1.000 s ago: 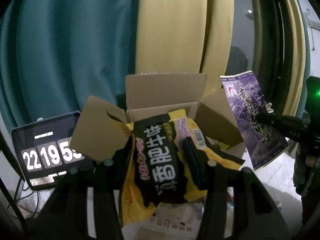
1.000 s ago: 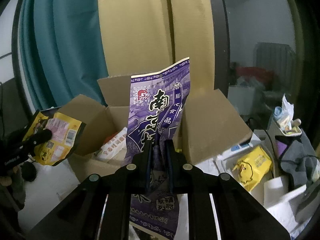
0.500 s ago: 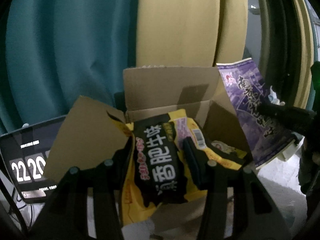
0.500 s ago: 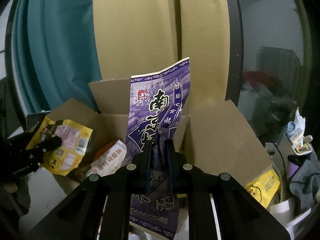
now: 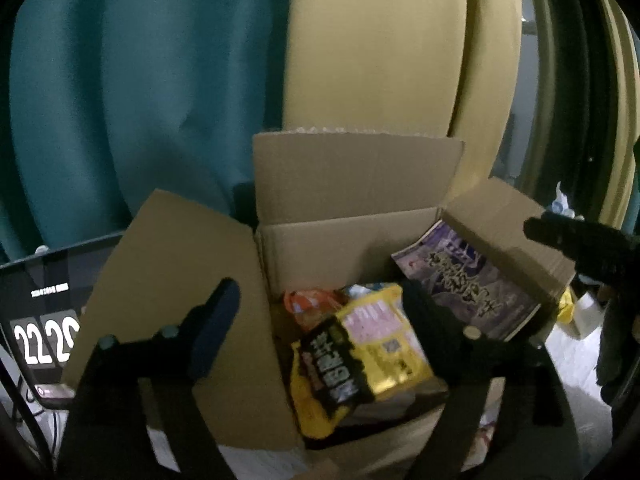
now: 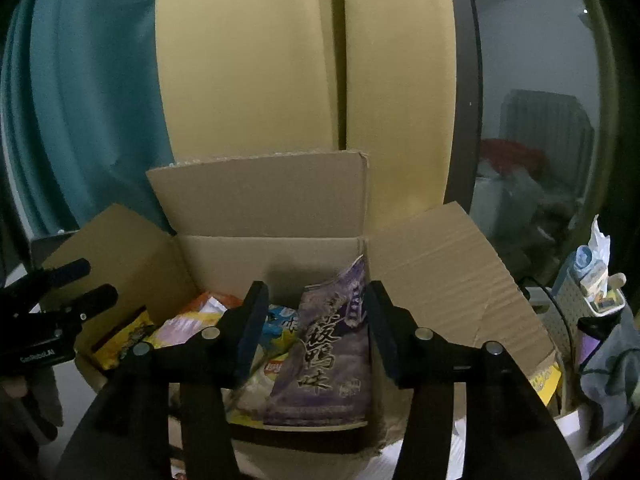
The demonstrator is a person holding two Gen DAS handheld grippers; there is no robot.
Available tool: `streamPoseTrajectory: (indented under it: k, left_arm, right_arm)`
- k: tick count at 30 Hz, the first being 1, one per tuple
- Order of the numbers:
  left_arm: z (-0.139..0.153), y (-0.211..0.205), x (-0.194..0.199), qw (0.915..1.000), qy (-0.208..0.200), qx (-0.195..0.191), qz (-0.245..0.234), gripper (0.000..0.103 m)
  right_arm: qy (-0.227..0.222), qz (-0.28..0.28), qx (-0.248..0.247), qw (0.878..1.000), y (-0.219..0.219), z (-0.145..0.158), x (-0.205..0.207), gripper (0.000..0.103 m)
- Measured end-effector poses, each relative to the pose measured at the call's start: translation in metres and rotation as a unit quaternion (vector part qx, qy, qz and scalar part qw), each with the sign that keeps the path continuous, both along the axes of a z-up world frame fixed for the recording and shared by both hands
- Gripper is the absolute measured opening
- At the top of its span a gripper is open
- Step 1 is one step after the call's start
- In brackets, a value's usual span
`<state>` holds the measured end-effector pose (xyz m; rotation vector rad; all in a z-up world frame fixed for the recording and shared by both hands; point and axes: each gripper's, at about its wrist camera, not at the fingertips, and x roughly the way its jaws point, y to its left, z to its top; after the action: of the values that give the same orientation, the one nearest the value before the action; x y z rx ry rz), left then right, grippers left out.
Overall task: Organize snacks
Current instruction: 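Open both tools to release the bags into the box, then withdraw both tools from the box toward the remaining snacks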
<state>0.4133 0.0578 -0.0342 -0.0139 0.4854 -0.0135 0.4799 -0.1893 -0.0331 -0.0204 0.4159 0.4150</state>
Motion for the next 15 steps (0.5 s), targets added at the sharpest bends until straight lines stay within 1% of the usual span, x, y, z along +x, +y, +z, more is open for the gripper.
streamPoseTrajectory:
  k: [4, 7, 15]
  left_arm:
    - [0.01, 0.002, -0.016, 0.9999, -0.012, -0.008, 0.002, 0.088]
    - [0.02, -0.001, -0.036, 0.9996, -0.025, -0.013, -0.001, 0.088]
    - [0.031, -0.008, -0.089, 0.9984, -0.041, -0.033, -0.02, 0.089]
  right_arm:
    - [0.0, 0.002, -0.004, 1.0, -0.001, 0.003, -0.011, 0.054]
    - [0.0, 0.001, -0.002, 1.0, -0.004, 0.006, -0.022, 0.054]
    - [-0.008, -0.008, 0.004, 1.0, -0.019, 0.018, -0.068, 0.054]
